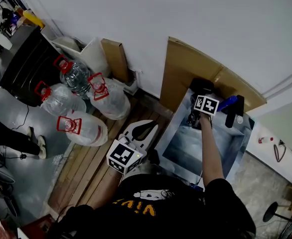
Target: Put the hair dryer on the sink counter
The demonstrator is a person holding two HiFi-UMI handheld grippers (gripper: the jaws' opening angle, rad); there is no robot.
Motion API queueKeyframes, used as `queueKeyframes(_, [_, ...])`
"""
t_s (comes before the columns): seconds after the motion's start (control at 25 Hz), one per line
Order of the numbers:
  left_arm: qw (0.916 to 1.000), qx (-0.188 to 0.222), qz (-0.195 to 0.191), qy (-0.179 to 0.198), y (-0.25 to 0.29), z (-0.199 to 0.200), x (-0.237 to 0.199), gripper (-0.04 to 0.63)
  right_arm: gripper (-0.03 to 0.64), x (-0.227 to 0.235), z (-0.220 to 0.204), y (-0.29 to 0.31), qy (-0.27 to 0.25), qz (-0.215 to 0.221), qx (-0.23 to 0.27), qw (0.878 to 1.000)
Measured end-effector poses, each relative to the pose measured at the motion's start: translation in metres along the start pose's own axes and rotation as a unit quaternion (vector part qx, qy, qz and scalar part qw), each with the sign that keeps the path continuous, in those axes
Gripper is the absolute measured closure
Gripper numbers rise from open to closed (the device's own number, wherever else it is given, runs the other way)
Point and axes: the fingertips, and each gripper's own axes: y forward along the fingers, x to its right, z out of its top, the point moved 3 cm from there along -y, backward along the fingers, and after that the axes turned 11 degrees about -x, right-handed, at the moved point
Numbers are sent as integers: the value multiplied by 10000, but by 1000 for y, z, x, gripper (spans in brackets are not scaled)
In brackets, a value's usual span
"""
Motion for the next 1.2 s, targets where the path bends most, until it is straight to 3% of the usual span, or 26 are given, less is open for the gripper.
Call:
queueKeyframes(0.84, [10000,73,17,-38,2,1,1,566,371,0,-8,-19,-108,-48,182,9998])
queueKeyframes(1.2, [9999,108,-65,12,2,0,4,566,373,-1,-17,-45,-99,-45,515,9986])
